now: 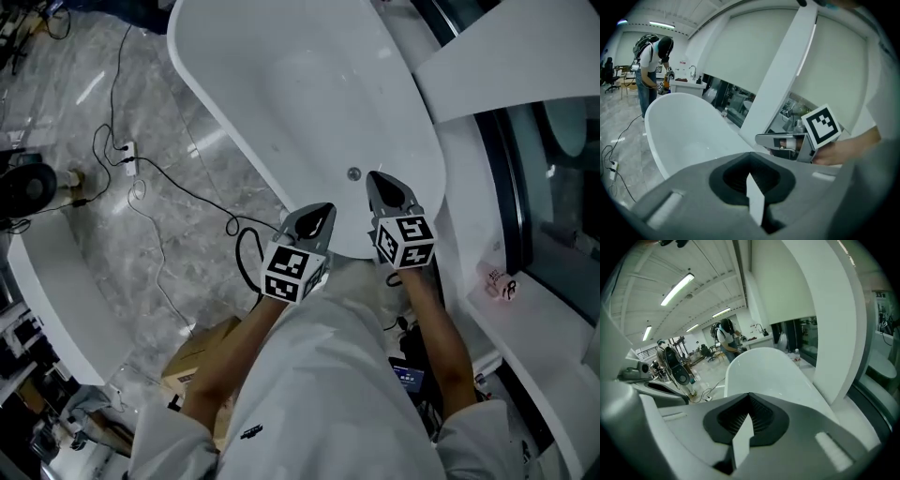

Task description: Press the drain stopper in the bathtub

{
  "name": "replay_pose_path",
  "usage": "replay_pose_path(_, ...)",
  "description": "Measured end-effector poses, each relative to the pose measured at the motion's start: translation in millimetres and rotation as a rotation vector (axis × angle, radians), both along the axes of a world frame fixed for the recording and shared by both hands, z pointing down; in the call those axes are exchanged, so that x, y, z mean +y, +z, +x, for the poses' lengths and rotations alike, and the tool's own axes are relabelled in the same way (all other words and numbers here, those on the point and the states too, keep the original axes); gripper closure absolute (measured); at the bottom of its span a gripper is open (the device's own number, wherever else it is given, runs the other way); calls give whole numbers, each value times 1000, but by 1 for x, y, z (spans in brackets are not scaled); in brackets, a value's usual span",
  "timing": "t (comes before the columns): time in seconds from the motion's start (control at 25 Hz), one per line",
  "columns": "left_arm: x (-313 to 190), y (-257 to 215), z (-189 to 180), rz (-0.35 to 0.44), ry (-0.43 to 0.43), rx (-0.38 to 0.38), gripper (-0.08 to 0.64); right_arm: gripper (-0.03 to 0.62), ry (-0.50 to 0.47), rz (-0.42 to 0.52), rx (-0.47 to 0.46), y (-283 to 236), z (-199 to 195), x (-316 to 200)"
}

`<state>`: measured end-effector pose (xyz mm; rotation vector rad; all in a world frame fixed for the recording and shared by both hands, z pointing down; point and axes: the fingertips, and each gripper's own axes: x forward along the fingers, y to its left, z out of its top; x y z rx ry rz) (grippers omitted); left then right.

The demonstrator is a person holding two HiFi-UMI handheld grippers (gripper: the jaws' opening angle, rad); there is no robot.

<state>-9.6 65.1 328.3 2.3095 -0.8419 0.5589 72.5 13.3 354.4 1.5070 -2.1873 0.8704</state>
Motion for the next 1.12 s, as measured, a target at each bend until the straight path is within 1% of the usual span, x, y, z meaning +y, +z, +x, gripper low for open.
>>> replay_pose_path(0.12, -6, -41, -12, 25, -10, 48, 558, 588, 5, 68, -14, -50, -12, 5)
replay_pose_path(0.2, -10, -68, -18, 64, -4, 70, 558, 588, 10, 111, -20, -81, -18, 12)
replay_pose_path(0.28, -9, -93, -22, 104, 19, 83, 558, 588, 17, 146, -22, -110, -23, 22)
replay_pose_path(0.4, 0, -125, -25, 144, 88, 93, 558, 589, 33, 206, -31, -153, -33, 38)
replay_pose_path(0.56, 21, -153, -24, 151, 215, 109, 557, 588, 69, 280, -56, -200, -43, 55)
replay_pose_path(0.72, 43, -190, -31, 180, 281, 146, 558, 589, 106, 322, -78, -232, -63, 83)
replay_pose_path(0.8, 49, -206, -36, 213, 287, 166, 558, 589, 130, 343, -72, -239, -77, 96)
replay_pose_path(0.88, 52, -215, -44, 272, 265, 174, 558, 589, 142, 359, -45, -243, -93, 107)
replay_pose_path(0.96, 56, -221, -48, 334, 249, 183, 558, 589, 138, 400, -12, -249, -104, 114)
replay_pose_path(1.04, 59, -231, -45, 391, 235, 214, 558, 589, 142, 450, 8, -260, -104, 117)
replay_pose_path(1.12, 63, -239, -41, 430, 236, 234, 558, 589, 161, 464, 13, -264, -99, 121)
